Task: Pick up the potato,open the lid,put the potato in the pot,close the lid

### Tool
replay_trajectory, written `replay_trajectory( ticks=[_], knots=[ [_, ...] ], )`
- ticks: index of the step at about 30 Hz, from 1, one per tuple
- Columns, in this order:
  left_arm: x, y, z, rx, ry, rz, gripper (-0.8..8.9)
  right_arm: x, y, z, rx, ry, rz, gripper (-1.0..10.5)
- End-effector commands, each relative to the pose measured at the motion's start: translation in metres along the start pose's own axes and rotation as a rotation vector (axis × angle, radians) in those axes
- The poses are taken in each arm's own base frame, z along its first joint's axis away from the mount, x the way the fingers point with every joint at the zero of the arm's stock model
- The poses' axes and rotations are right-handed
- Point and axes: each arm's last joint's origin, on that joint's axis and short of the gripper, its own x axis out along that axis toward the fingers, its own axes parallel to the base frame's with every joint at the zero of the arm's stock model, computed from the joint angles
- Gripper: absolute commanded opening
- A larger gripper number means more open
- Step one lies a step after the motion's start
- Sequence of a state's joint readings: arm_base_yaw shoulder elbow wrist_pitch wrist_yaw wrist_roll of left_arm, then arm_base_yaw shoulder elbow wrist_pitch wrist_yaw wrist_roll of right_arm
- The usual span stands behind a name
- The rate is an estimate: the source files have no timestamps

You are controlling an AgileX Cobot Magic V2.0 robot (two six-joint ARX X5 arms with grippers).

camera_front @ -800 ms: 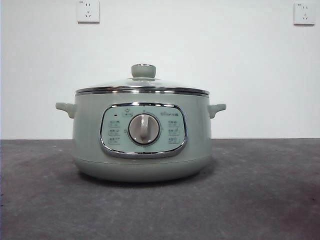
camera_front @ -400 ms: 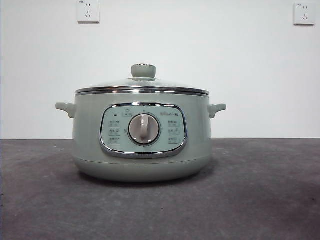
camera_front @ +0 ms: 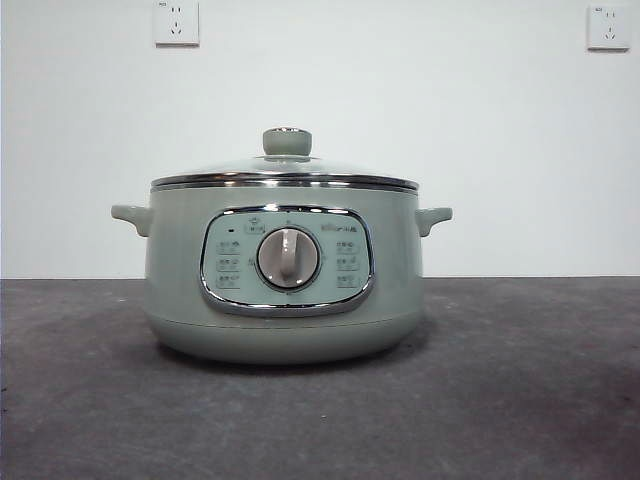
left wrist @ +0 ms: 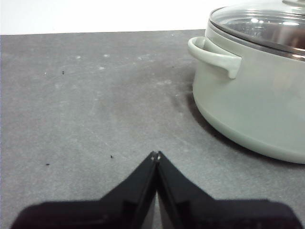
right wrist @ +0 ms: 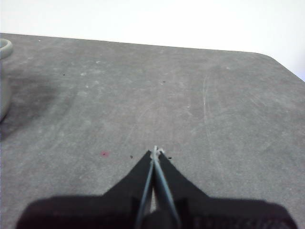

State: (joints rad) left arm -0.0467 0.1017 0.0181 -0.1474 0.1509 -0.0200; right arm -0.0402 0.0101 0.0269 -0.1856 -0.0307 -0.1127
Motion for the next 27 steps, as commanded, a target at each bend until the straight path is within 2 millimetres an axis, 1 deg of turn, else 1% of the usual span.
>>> replay_trajectory(
  ticks=[1, 27],
  knots=[
    [0.0008, 0.0003, -0.0027, -0.006, 0.003, -0.003, -0.03, 0.0012, 0.0004, -0.0033, 0.004, 0.006, 0.001, -0.2],
    [0.0008, 0.0003, -0.0027, -0.006, 0.003, -0.003, -0.03, 0.0012, 0.0004, -0.0033, 0.004, 0.006, 0.001, -0.2]
  ],
)
